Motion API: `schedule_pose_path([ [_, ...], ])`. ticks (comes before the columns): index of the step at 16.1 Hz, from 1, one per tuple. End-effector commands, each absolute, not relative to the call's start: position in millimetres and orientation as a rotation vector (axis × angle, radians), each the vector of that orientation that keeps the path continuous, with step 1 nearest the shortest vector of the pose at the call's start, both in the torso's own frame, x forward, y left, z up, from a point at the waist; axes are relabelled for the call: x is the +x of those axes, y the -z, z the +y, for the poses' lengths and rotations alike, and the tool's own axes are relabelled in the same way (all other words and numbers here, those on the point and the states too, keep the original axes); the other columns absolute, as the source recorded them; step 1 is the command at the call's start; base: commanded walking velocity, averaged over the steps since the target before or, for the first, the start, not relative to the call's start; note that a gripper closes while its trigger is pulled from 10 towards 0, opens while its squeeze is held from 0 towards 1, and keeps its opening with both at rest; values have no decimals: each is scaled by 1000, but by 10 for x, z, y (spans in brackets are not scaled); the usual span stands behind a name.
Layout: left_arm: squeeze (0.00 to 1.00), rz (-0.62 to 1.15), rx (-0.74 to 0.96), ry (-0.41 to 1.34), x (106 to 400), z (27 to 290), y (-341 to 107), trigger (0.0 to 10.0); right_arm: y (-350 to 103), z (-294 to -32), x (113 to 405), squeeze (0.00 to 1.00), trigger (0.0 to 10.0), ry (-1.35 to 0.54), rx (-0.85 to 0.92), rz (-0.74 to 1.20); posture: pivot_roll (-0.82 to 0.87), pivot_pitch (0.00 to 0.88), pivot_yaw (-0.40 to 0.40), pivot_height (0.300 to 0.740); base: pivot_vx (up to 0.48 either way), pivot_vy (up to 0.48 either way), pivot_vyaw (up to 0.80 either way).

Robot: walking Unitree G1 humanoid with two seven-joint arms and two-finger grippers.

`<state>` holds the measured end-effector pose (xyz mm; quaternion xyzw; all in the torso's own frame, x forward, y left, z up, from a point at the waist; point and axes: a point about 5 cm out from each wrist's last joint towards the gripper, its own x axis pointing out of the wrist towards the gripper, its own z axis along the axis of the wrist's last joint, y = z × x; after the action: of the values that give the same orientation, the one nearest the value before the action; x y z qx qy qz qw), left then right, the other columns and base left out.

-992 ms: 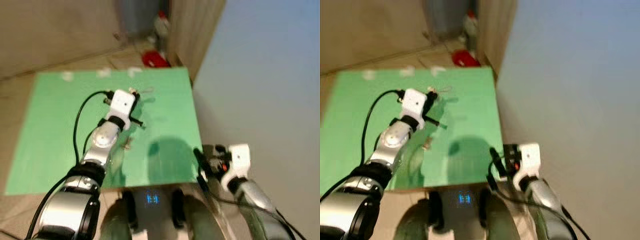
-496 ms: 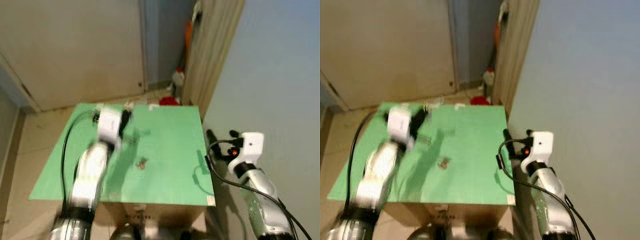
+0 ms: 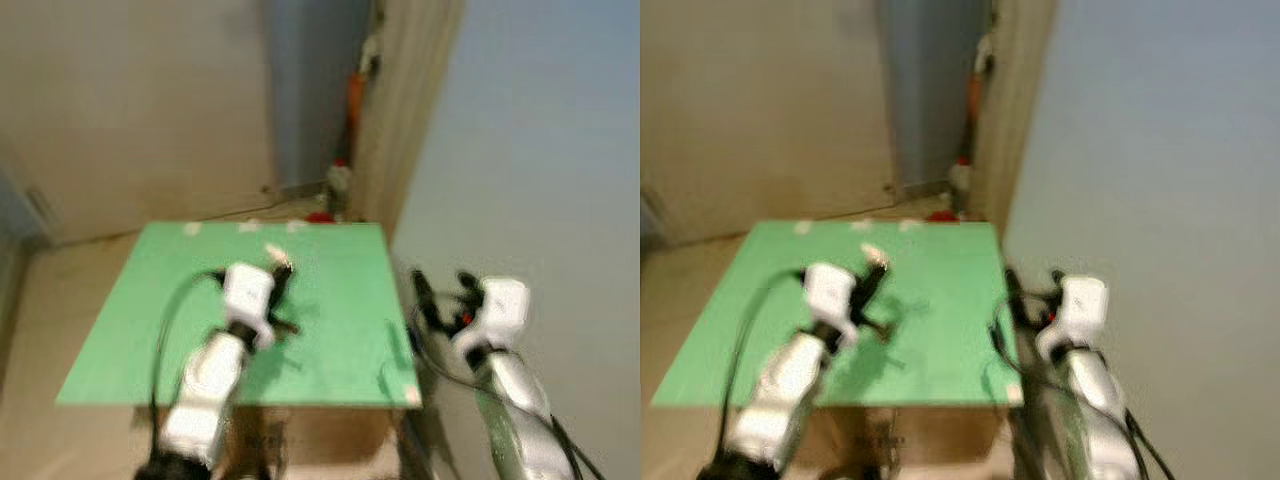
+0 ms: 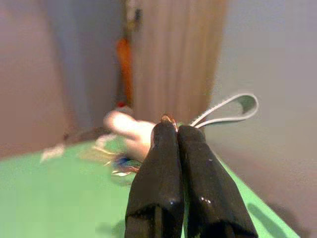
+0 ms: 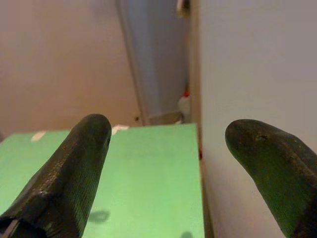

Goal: Hang keys on a hook

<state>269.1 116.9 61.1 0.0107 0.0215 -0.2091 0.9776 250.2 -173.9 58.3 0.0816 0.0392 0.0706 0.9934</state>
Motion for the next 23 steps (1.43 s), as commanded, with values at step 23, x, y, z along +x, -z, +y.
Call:
schedule_pose_path([
  [23,0,24,-37,414,3011,1017,-791,0,-457,-1655,2581,0,10000,-179,158,125,-68,0,4,740,0,-37,0],
])
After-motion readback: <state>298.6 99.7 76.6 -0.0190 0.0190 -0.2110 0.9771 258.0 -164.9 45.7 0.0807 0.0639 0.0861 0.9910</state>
